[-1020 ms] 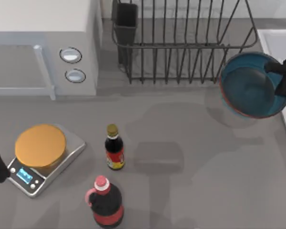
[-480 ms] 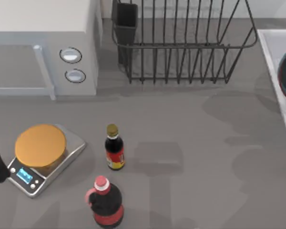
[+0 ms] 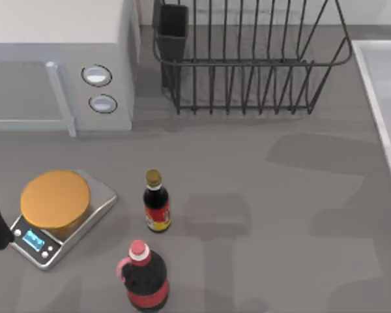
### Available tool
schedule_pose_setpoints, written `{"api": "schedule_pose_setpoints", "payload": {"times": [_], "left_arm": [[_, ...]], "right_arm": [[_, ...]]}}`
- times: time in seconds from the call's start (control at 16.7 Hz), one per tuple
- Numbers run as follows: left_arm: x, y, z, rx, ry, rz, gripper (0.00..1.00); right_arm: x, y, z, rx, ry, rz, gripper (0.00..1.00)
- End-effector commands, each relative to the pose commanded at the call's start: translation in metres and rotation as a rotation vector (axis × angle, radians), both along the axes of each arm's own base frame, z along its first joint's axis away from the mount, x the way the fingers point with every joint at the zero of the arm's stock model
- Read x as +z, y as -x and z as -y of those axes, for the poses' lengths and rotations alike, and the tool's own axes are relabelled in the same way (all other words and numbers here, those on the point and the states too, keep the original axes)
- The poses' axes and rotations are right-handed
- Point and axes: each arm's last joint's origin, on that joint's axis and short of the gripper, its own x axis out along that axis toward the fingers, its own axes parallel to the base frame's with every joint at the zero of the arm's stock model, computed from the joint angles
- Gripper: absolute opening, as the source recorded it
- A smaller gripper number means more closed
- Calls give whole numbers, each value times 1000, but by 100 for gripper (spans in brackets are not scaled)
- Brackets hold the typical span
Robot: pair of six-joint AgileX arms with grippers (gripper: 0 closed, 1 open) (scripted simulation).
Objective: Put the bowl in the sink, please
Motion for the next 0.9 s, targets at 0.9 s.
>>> {"api": "schedule_pose_setpoints", "payload": {"times": [0.9], "left_arm": [[0,0,0,0,0,0,100]], "right_arm": [[-54,-11,14,-16,17,26,0]]}}
